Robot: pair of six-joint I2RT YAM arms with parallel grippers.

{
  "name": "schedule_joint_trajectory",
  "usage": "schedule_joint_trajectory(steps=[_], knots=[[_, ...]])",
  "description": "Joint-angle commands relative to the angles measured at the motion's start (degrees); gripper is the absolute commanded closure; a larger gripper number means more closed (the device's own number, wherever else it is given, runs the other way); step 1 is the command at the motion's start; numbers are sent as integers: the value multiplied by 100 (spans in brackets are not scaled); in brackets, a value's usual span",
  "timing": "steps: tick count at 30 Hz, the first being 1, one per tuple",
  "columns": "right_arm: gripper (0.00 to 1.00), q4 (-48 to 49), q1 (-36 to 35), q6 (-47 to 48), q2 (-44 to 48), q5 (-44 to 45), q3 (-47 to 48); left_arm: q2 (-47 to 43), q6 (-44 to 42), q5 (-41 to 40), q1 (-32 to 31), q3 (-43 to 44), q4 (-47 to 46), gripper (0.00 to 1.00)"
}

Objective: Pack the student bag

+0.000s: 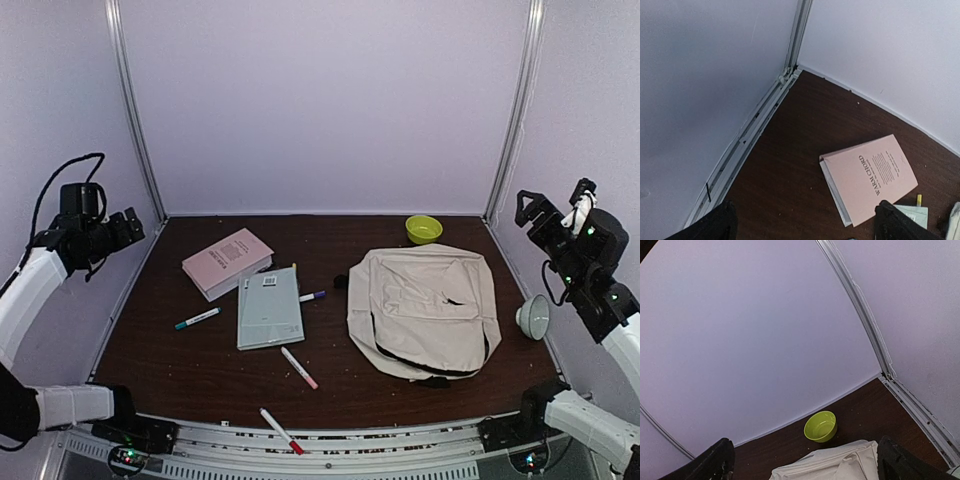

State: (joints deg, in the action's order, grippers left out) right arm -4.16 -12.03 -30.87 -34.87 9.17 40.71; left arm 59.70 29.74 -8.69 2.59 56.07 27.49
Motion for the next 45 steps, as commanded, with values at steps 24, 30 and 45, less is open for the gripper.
schedule_joint_trajectory(steps=[24, 30, 45], knots=[[0, -3386, -409, -831, -2426, -1259, 980, -2189, -695, 1224, -13, -391, 2976, 2], [0, -3987, -1813, 35, -3249, -1020, 1588, -1809, -756, 1307, -14, -363, 3047, 3], [11, -4816, -4160, 1487, -5437, -1033, 2600, -1812, -785, 1362, 15, -387, 3017, 3]])
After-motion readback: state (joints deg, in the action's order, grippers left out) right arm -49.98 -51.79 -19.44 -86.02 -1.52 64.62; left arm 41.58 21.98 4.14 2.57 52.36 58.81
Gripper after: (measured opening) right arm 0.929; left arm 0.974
